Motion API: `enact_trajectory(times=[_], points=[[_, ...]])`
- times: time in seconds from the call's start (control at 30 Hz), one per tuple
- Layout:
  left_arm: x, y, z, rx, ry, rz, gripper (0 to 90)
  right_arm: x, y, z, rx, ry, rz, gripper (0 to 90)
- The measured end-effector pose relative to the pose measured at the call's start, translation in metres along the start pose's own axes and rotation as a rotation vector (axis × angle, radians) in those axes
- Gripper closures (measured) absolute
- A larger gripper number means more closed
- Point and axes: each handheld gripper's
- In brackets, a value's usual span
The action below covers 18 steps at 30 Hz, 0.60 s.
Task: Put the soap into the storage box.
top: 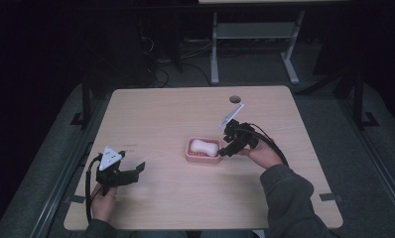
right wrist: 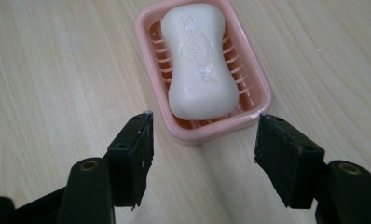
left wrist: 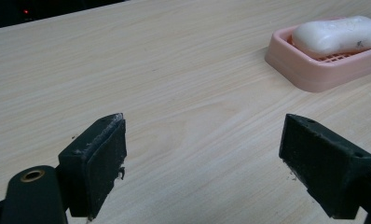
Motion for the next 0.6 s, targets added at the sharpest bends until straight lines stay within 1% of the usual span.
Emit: enact_trajectory(times=[0.07,0.17,0.3,0.33,0.4,0.43,0.57,0.6], points=[[0.000,0.000,0.000,0.000,-0.001,-0.001,14.4,0.000,-0.002,0.002,-0.011,0.003,-0.003,36.9],[0.000,0.000,0.000,0.001,-0.001,0.000,14.4,0.001,-0.005,0.006,-0.020,0.011,0.004,36.2],[0.000,0.000,0.000,0.001,0.001,0.000,14.4,0.002,-0.006,0.012,-0.018,0.016,0.006,35.6],[0.000,0.000,0.000,0.001,0.000,0.000,14.4,0.003,-0.007,0.014,-0.014,0.030,0.004,35.1],[0.000,0.000,0.000,0.001,0.000,-0.001,14.4,0.002,-0.008,0.017,-0.020,0.025,0.009,35.2],[0.000,0.000,0.000,0.002,0.001,0.000,14.4,0.003,-0.009,0.019,-0.022,0.038,0.006,35.2],[0.000,0.000,0.000,0.002,0.002,-0.001,14.4,0.003,-0.014,0.026,-0.041,0.043,0.010,35.2],[0.000,0.000,0.000,0.001,0.001,-0.001,14.4,0.003,-0.014,0.027,-0.037,0.047,0.011,35.0]])
Point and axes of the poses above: each handheld gripper's, and its own axes: y roughly forward along the jaws, z roughly out of its underside, x roughly to its left, and after that the axes turned 11 degrees about -x, right-handed
